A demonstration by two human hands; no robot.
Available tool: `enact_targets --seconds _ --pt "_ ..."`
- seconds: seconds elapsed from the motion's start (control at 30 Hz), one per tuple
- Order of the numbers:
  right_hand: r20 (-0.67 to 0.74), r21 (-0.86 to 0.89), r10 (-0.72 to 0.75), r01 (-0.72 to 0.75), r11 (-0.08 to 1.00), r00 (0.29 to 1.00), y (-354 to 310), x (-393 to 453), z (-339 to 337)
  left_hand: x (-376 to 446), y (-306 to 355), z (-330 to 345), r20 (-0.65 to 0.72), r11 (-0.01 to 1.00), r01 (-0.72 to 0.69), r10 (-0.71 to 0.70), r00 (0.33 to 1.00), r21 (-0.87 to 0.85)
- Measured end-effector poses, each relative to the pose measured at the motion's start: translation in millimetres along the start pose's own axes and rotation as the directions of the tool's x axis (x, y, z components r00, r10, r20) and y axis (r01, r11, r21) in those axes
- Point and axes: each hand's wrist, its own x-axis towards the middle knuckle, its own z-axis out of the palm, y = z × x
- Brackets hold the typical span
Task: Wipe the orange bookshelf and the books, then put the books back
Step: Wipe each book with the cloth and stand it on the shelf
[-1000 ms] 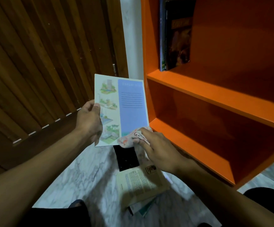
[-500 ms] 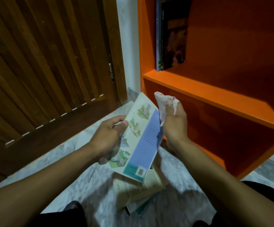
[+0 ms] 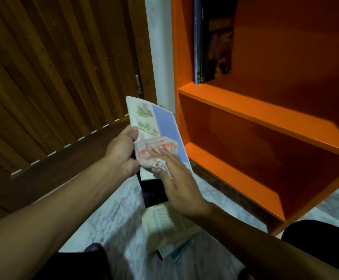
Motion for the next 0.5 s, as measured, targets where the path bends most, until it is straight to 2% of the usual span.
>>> enact_targets --seconds 0.07,0.23,0.3,0.43,0.5 --pt "0.052 -0.015 -0.052 0.053 0.998 0.997 -3 -2 -1 9 5 -8 -0.055 0.999 -0.041 0.04 0.998 -0.026" --pt "0.152 0.151 -0.068 0.045 0.987 0.986 -8 2 -12 17 15 -25 -0.132 0.993 -0.112 0.115 0.985 0.033" --pt "0.218 0.138 0.011 -0.042 0.99 0.976 -6 7 -17 20 19 -31 -0.151 0.987 -0.144 0.153 0.977 0.065" --pt "0.307 -0.003 0.171 -0.179 0.984 0.936 5 14 -25 19 23 -33 -0.141 0.961 -0.243 0.261 0.955 0.131" --pt "0.334 -0.06 0.304 -0.302 0.951 0.892 10 14 -32 17 27 -33 -0.117 0.954 -0.255 0.274 0.954 0.154"
